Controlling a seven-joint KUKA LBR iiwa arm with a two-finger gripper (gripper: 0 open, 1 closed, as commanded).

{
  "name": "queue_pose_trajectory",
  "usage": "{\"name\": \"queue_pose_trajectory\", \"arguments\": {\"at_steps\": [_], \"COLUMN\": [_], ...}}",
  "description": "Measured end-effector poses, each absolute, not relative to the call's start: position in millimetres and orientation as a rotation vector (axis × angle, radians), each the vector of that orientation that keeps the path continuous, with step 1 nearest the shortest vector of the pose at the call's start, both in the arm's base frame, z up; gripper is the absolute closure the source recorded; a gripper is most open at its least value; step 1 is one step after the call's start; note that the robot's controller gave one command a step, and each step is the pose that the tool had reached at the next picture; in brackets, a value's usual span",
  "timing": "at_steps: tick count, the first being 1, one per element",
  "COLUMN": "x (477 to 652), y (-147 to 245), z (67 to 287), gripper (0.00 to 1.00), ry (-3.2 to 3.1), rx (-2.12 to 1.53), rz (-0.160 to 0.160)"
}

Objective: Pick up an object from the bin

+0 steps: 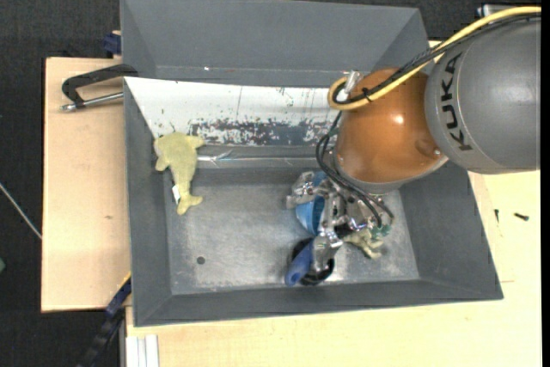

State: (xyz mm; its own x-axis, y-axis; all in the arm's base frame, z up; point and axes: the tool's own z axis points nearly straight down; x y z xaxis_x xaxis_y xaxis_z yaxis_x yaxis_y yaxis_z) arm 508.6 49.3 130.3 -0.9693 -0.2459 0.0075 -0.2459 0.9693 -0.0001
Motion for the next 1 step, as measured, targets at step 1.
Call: {"name": "queue_pose_trajectory", "arguments": {"at_steps": [1], "x": [529.6], "y": [9.2], "z": [94.3], "gripper": [0.0], "ry": [-3.114], "rx": [0.392], "rz": [0.001]}}
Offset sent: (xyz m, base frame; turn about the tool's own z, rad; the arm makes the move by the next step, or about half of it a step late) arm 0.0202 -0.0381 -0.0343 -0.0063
